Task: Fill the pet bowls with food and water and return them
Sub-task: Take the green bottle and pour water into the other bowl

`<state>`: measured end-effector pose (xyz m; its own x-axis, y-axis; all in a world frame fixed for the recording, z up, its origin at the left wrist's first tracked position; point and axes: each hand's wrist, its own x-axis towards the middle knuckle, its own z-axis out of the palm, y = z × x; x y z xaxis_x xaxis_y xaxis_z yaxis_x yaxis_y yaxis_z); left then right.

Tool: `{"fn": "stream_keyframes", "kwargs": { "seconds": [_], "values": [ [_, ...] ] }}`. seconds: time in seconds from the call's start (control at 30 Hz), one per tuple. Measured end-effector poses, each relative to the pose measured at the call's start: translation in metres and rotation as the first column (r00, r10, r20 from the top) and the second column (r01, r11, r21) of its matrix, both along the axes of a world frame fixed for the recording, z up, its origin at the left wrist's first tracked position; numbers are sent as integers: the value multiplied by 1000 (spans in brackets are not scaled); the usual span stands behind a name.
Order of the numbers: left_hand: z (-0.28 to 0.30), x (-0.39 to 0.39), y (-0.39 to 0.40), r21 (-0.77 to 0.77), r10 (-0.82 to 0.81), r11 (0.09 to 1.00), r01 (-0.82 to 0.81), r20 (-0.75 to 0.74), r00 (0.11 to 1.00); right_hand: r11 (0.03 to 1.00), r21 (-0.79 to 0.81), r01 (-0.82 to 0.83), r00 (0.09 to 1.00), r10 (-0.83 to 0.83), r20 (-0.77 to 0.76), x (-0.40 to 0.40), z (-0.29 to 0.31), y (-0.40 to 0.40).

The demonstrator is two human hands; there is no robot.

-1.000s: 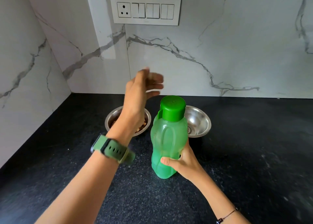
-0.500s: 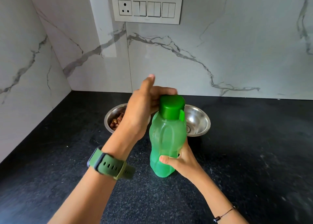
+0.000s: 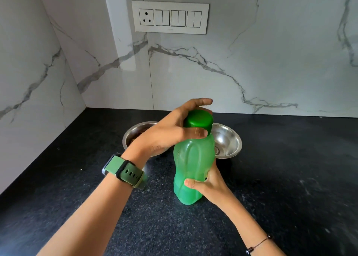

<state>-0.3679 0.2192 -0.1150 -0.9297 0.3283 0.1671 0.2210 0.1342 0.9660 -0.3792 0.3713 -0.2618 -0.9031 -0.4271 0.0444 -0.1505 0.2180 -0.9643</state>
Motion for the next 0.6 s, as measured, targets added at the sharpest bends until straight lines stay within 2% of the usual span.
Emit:
{"fn": "stream_keyframes", "kwargs": {
  "seconds": [0.13,0.27,0.33,0.4,0.5,0.57,0.6],
  "values": [
    [6,1,4,-125,129,982,-143,-110,985,1000,-4,14,1000,-14,0,0,-1,0],
    [12,3,12,-325,255,873,-363,-330,909,1000,-6,18,1000,-18,-3,0,0,0],
    [17,2,16,-345,310,811,-473,-431,847,1000,0,27,1000,-27,-15,1,0,-1],
    [25,2,17,-243,402,818,-521,-405,821,999,5,34,999,-34,-30,1,0,-1],
    [41,-1,9,54,567,817,-574,-255,783,999,16,37,998,-36,-49,-1,2,0],
    [42,-1,-2,256,611,779,-573,-99,786,999,16,47,997,-46,-58,-4,4,2],
    [37,0,-8,355,571,761,-543,30,820,998,14,55,997,-54,-56,-5,5,4]
  ]
}}
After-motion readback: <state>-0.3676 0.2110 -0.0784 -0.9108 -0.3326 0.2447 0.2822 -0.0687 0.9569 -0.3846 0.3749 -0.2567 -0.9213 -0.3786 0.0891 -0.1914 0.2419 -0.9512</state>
